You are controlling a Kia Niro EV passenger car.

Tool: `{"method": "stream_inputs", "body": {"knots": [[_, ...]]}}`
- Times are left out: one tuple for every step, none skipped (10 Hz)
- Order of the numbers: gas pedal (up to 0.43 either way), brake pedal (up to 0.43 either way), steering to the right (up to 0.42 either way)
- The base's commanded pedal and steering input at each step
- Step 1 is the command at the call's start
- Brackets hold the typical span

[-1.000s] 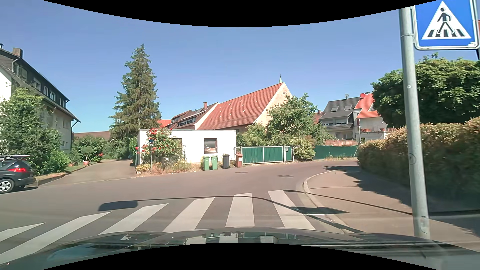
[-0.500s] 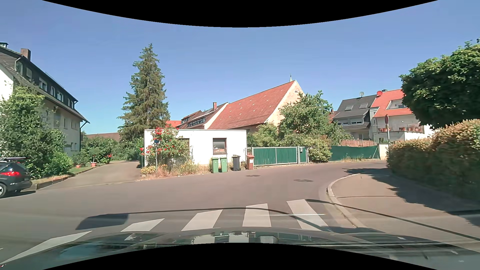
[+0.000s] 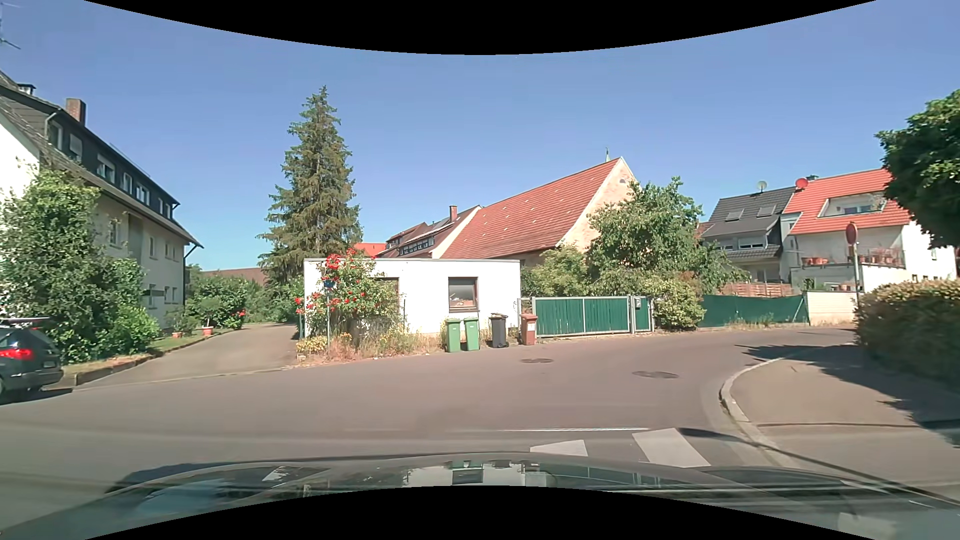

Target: Follow the waypoints while adhering to traffic rules and regulations

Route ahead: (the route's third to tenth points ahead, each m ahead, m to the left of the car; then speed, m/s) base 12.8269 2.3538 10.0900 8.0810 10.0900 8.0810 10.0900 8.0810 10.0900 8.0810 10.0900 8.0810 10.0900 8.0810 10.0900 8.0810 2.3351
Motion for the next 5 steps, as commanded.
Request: {"method": "stream_inputs", "body": {"knots": [[0.000,0.067,-0.221],[0.000,0.085,-0.222],[0.000,0.085,-0.226],[0.000,0.098,-0.237],[0.000,0.110,-0.247]]}}
